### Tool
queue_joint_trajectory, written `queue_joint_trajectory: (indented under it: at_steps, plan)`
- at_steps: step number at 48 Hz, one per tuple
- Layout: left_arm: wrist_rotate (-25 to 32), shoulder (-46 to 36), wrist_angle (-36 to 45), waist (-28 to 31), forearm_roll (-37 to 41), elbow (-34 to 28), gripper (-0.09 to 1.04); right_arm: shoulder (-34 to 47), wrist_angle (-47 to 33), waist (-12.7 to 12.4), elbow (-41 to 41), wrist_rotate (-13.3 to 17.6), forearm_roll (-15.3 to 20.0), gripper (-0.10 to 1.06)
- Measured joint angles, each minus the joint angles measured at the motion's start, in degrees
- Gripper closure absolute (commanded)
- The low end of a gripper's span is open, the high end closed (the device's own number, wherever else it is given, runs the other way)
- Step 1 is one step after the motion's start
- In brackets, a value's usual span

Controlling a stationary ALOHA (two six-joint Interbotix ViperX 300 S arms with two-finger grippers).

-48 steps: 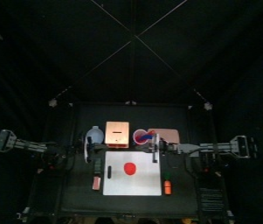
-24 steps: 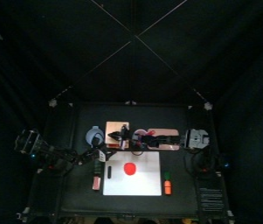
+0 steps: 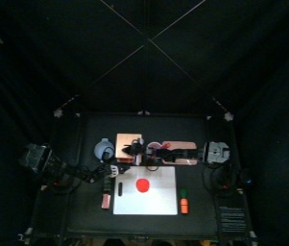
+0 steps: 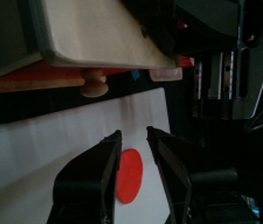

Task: Get the cutter from the drawer then cut the dough then place the extra dough in the bowl
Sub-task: Open the drawer

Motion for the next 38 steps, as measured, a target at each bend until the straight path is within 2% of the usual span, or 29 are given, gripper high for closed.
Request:
queue_joint_trajectory:
  at_steps: [3, 8, 25, 32, 38]
  plan:
    - [-4.13, 0.53, 0.09, 0.7, -2.81, 0.0, 0.18, 0.0, 0.0, 0.09, -0.09, 0.0, 0.0, 0.94]
    - [-7.47, 1.85, 0.18, 2.2, -4.22, -0.35, 0.18, 0.09, 0.0, 0.09, -0.18, 0.0, 0.0, 0.94]
    - [-7.38, 7.47, 0.0, 6.5, -2.37, -3.69, 0.2, 0.53, 0.0, 0.44, -0.7, 0.09, 0.26, 0.94]
    - [-6.68, 7.56, 0.18, 6.94, -1.14, -3.69, 0.35, 0.62, 0.0, 0.62, -0.79, 0.09, 0.35, 0.94]
    - [-6.59, 7.65, 1.49, 7.03, -0.7, -3.69, 0.44, 0.62, 0.0, 0.79, -0.79, 0.18, 0.44, 0.94]
